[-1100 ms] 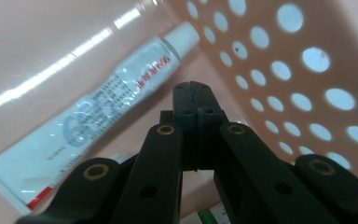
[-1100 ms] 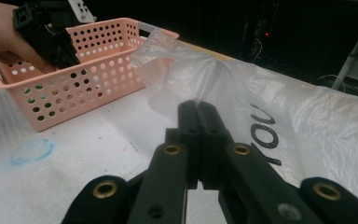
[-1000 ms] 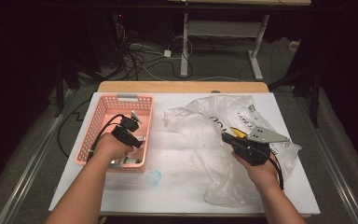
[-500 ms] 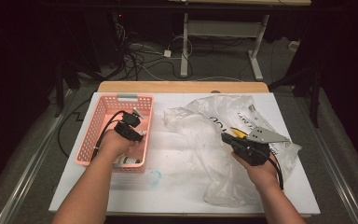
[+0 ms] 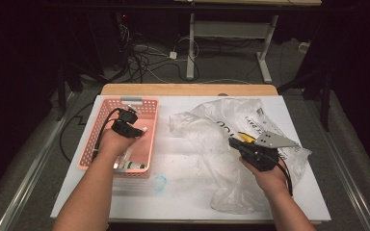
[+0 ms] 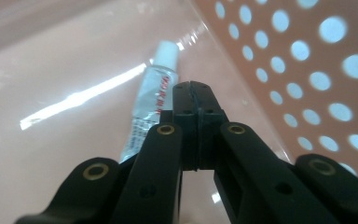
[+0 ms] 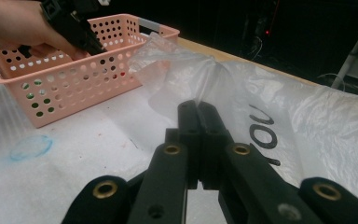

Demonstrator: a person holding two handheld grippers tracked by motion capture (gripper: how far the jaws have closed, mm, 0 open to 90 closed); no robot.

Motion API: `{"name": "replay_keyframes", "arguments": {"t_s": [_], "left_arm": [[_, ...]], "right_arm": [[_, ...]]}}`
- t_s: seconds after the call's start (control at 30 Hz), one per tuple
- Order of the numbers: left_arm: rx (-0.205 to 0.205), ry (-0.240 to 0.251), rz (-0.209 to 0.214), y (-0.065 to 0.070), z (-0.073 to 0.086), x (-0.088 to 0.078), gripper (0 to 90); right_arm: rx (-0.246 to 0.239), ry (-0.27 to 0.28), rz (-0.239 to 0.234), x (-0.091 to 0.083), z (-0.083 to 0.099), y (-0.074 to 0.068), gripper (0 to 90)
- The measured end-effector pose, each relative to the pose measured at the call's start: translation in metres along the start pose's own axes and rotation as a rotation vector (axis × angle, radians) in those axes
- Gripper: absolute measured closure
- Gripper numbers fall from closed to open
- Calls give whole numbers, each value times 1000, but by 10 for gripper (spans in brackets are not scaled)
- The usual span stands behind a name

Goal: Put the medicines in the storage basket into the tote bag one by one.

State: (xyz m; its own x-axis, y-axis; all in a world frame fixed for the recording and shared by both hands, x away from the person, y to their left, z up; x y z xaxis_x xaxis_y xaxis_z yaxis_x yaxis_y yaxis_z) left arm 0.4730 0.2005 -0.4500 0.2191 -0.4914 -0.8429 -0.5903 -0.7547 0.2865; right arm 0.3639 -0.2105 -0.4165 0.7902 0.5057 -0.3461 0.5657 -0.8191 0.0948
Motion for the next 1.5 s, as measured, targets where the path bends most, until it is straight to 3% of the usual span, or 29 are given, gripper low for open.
{"name": "replay_keyframes", "arguments": {"t_s": [0.03, 0.1, 0.17, 0.23, 0.3, 0.43, 0.53, 0.67, 0.8, 0.9, 1.3, 1.5], "left_arm": [[3, 22, -6, -1, 1, -3, 875], [-1, 45, -16, -5, 2, -7, 709], [-11, 35, -30, -9, 2, -5, 530], [-34, 15, -20, -12, 2, 0, 445], [-26, -20, -6, -14, 3, 6, 400], [-24, -80, -14, -17, 4, 17, 400], [-19, -100, -22, -18, 5, 21, 408], [-15, -94, -22, -19, 6, 20, 438], [-10, -66, -23, -21, 9, 19, 594], [-13, -59, -28, -21, 9, 19, 648], [23, -64, -33, -20, 10, 18, 680], [8, -70, -33, -20, 10, 16, 680]], "right_arm": [[-4, 2, 0, 0, 0, 0, 900], [-6, 3, -1, 0, 0, -1, 900], [-6, -2, -4, 0, 0, -1, 900], [-4, -3, -3, 1, 0, -2, 900], [-3, -4, -3, 1, 0, -2, 900], [-4, -2, -1, 1, 0, 0, 900], [-2, -4, 2, 0, 1, 0, 900], [-5, -4, 2, -1, 1, -2, 900], [-12, 1, 1, -2, 0, -2, 900], [-6, -3, 1, -2, 1, -1, 900], [-11, -9, 3, -1, 3, -1, 900], [-4, -9, 5, -1, 2, -1, 900]]}}
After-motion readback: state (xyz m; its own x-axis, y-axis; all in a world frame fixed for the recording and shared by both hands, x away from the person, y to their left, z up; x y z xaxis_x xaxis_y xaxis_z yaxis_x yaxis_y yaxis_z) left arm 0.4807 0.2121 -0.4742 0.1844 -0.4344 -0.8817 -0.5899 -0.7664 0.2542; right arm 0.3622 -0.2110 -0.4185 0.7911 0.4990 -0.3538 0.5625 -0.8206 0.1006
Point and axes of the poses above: each handheld gripper's, and its own axes: x roughly forward along the jaws, z roughly out of its underside, y roughly to its right, the point moved 2 cm from there along x, roughly forward along the jaws, and after that the axes turned 13 degrees about z, right-handed, at the moved point
